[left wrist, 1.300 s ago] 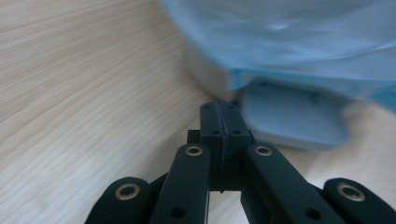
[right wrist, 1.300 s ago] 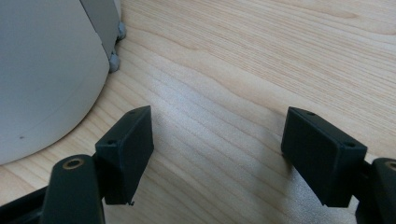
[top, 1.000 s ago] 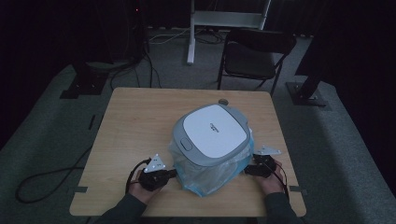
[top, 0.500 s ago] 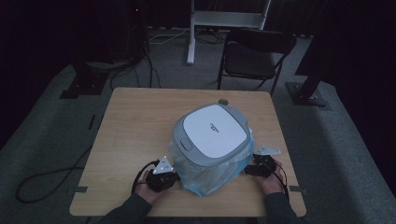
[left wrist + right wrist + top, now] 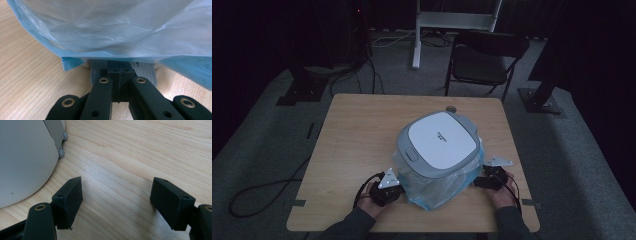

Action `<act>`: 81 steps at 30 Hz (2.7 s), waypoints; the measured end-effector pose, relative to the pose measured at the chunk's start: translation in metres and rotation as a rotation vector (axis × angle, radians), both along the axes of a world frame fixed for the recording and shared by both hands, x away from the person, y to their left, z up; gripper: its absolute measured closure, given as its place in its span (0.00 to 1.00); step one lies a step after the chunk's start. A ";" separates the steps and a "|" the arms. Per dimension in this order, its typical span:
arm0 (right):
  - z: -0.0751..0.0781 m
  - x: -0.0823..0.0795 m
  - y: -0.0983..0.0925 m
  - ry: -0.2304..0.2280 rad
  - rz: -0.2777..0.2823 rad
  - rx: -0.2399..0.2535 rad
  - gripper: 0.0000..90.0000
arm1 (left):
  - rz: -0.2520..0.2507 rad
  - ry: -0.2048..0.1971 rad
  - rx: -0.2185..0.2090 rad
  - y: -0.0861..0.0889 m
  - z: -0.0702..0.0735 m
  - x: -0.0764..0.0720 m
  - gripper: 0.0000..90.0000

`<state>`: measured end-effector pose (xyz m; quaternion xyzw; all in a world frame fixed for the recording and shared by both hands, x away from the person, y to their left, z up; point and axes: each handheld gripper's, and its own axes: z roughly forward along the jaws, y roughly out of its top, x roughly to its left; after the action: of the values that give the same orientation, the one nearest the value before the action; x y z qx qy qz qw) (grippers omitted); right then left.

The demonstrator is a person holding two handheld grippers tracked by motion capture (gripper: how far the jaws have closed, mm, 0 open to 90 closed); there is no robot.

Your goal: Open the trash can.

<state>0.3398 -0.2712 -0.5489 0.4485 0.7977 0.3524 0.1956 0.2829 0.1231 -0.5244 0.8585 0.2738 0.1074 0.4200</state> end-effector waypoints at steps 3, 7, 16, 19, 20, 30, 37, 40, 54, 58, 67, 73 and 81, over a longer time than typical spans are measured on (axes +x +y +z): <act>0.000 0.000 0.000 0.000 0.000 0.000 0.28 | -0.002 -0.007 -0.005 0.001 -0.002 0.000 1.00; 0.000 0.000 0.000 0.000 -0.001 0.000 0.28 | -0.005 -0.013 -0.017 0.002 -0.004 -0.001 1.00; 0.000 0.000 0.000 0.000 0.000 0.000 0.28 | -0.001 -0.022 -0.032 0.003 -0.006 -0.002 1.00; 0.000 0.000 0.000 0.000 0.000 0.000 0.28 | -0.001 -0.029 -0.032 0.004 -0.007 -0.003 1.00; 0.000 0.000 0.000 0.000 0.000 0.000 0.28 | 0.000 -0.031 -0.033 0.004 -0.008 -0.003 1.00; 0.000 0.000 0.000 0.000 0.000 0.000 0.28 | 0.006 -0.038 -0.037 0.003 -0.009 -0.004 1.00; 0.000 0.000 0.000 -0.001 0.000 0.000 0.28 | 0.005 -0.029 -0.043 0.005 -0.010 -0.004 1.00; 0.000 0.000 0.000 -0.001 0.005 0.001 0.29 | 0.004 -0.025 -0.047 0.005 -0.010 -0.003 1.00; 0.000 0.000 0.000 -0.002 0.006 0.001 0.29 | 0.006 -0.017 -0.024 0.003 -0.012 -0.003 1.00; 0.000 0.000 0.000 -0.001 0.006 0.001 0.29 | 0.007 -0.015 -0.016 0.002 -0.013 -0.003 1.00; 0.000 0.000 0.000 -0.001 0.006 0.001 0.29 | 0.006 -0.011 -0.013 0.002 -0.014 -0.002 1.00; 0.000 0.000 0.000 -0.001 0.008 0.001 0.29 | 0.007 -0.011 -0.014 0.002 -0.014 -0.002 1.00; 0.000 0.000 0.000 -0.001 0.008 0.001 0.29 | 0.005 -0.011 -0.014 0.002 -0.014 -0.002 1.00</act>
<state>0.3397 -0.2713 -0.5489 0.4452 0.7992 0.3539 0.1944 0.2811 0.1252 -0.5380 0.8544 0.2746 0.1112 0.4269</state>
